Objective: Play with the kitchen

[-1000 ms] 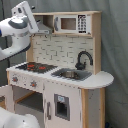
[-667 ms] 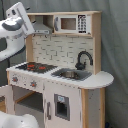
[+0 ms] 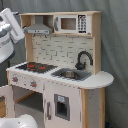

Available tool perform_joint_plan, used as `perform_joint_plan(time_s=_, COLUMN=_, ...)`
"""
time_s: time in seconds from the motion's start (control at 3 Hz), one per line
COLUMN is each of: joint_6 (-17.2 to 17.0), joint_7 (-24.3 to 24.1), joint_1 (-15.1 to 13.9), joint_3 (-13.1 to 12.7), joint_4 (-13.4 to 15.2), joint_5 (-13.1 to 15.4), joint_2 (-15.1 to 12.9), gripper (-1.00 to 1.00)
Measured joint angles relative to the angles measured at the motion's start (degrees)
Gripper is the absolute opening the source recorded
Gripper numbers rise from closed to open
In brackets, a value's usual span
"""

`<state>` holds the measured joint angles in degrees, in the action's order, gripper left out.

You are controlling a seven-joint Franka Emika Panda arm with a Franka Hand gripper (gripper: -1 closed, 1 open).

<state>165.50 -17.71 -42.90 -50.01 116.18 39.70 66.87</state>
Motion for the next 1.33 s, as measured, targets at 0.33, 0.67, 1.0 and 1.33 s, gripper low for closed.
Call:
perform_joint_plan(time_s=0.33, joint_6=-2.96, joint_7=0.14, joint_1=1.63, joint_3=-1.64, joint_4=1.38, joint_5=0.01, joint_2=4.46, gripper=1.0)
perform_joint_plan(time_s=0.67, joint_6=-6.5, joint_7=0.25, joint_1=2.9, joint_3=-4.43, joint_4=2.26, joint_5=0.01, joint_2=9.51, gripper=1.0)
perform_joint_plan(time_s=1.0, joint_6=-9.44, joint_7=0.47, joint_1=3.59, joint_3=-7.79, joint_4=2.3, joint_5=0.0, joint_2=13.67, gripper=1.0)
perform_joint_plan(time_s=1.33, joint_6=-12.31, joint_7=0.78, joint_1=4.58, joint_3=-12.25, joint_4=2.68, joint_5=0.0, joint_2=17.75, gripper=1.0)
